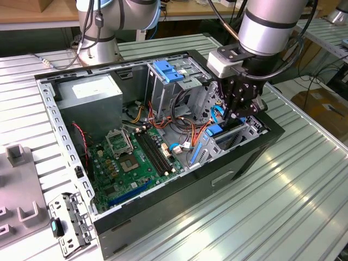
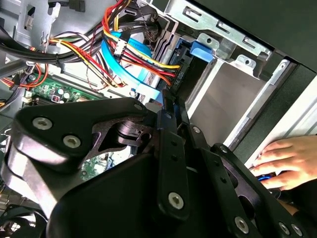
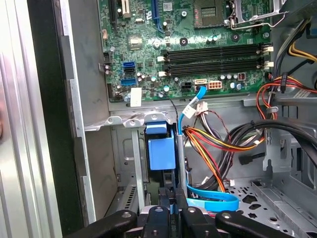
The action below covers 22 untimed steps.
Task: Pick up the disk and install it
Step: 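Insert the second disk wire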
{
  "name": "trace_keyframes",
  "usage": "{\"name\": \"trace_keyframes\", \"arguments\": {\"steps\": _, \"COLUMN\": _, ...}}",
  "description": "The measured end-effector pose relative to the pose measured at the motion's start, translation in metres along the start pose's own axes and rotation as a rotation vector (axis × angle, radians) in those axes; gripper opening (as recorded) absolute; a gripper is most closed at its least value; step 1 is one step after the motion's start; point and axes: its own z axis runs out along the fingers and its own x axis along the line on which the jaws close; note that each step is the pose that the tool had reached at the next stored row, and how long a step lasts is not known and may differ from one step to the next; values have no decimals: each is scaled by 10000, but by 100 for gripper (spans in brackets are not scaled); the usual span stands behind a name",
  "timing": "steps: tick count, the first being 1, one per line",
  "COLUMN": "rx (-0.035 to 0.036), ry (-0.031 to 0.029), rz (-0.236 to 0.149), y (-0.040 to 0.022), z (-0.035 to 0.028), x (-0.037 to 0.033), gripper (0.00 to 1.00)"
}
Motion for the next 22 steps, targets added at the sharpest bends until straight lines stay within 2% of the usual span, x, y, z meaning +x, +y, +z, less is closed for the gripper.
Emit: {"name": "trace_keyframes", "arguments": {"steps": 22, "rx": -1, "ry": -5, "rz": -4, "y": -1, "z": -16, "x": -13, "gripper": 16}}
